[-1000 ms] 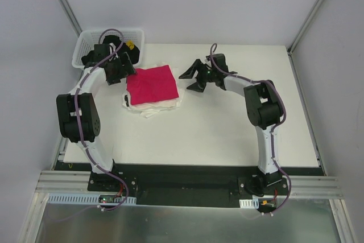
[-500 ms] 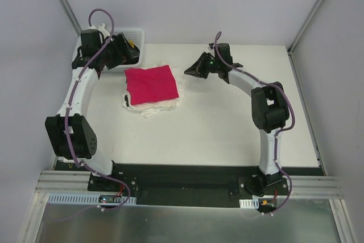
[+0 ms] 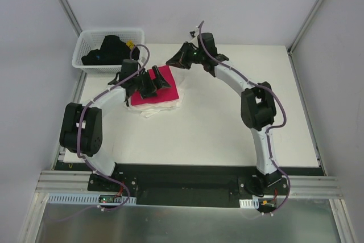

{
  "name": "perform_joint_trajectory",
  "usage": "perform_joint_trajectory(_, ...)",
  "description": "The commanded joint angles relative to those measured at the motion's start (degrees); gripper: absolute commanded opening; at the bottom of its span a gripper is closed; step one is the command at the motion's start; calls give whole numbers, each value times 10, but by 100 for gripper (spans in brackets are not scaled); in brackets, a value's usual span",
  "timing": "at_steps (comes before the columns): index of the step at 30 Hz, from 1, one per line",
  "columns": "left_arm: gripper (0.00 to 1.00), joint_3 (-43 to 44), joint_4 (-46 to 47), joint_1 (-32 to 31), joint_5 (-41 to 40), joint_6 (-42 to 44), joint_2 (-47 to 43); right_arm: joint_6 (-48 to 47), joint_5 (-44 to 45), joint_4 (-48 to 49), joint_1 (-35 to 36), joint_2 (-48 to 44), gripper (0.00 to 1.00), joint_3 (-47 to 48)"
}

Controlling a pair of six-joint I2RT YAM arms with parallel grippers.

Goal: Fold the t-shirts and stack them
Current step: Put the neatly folded tshirt into the corner of the board with both arms

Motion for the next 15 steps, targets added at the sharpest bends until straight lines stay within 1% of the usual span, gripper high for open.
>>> perform_joint_trajectory(1,99,-63,108,-6,1,-50,-4,21,-24,-14,13,47,1,26)
perform_joint_trajectory(6,100,-86,115,-6,-4,-46,13,33,-34,-4,22,68,1,25)
perform_joint_trajectory(11,99,-61,117,-6,13,-48,51,52,-49,4,28,103,1,53)
perform_joint_trajectory(15,99,-30,98,-6,30,-43,67,73,-60,20,27,104,1,77)
